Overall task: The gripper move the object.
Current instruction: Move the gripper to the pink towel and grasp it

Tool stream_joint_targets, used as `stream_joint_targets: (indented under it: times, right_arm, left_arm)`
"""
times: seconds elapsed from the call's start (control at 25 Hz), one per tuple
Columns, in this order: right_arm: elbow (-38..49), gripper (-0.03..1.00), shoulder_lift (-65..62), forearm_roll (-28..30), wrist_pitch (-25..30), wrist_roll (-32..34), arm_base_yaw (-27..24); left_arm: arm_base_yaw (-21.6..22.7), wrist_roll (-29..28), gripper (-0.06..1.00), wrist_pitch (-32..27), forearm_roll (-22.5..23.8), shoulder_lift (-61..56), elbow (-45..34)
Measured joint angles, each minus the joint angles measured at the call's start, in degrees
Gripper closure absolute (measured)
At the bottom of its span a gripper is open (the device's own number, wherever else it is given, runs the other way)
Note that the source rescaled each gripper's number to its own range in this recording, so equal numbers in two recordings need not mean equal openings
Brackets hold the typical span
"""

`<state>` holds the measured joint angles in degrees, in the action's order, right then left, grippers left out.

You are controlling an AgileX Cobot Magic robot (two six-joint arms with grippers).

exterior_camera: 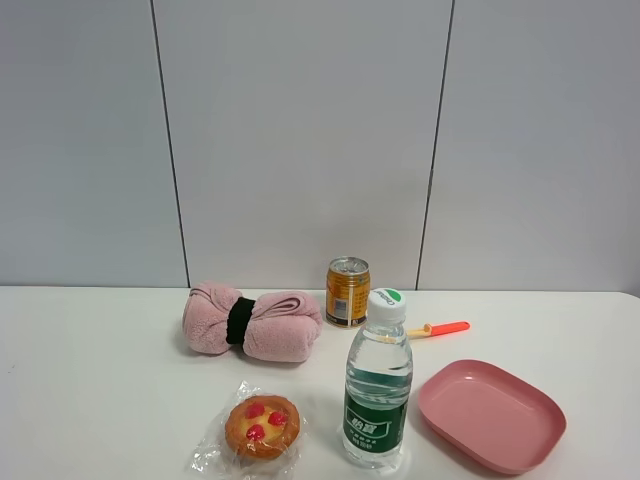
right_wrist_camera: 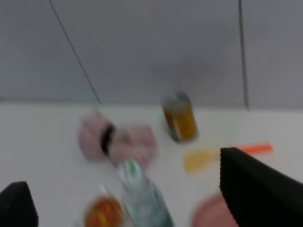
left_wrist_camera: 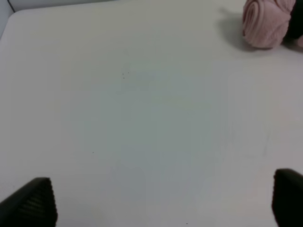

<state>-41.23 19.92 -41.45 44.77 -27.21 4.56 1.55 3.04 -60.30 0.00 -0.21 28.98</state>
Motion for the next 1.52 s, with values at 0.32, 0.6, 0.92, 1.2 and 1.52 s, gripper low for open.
stream_joint_targets:
  times: [0.32,0.6,0.92,1.2,1.52]
  right_arm:
    - [-24.2,0.12,27.4,-17.2,8.0,-15.6,0.0]
    - [-47.4,0.12,45.7,-19.2,15.7,-20.3,3.6]
    - [-69.4,0.12,62.6,0.3,15.9,-14.2,20.7]
    - [-78.8,0.12,77.6,33.8,15.9,-4.6,37.9]
    - [-79.0,0.12,92.6,49.9,14.8,0.4,42.1]
  left_arm:
    - [0.0,0.0,-0.06,0.0,0.0,0.0,0.0]
    - [0.0,0.0,-0.06,0.0,0.0,0.0,0.0]
    - [0.0,0.0,-0.06,0.0,0.0,0.0,0.0]
    - [0.0,0.0,-0.06,0.0,0.0,0.0,0.0]
    - [0.0,0.0,-0.06,0.0,0.0,0.0,0.0]
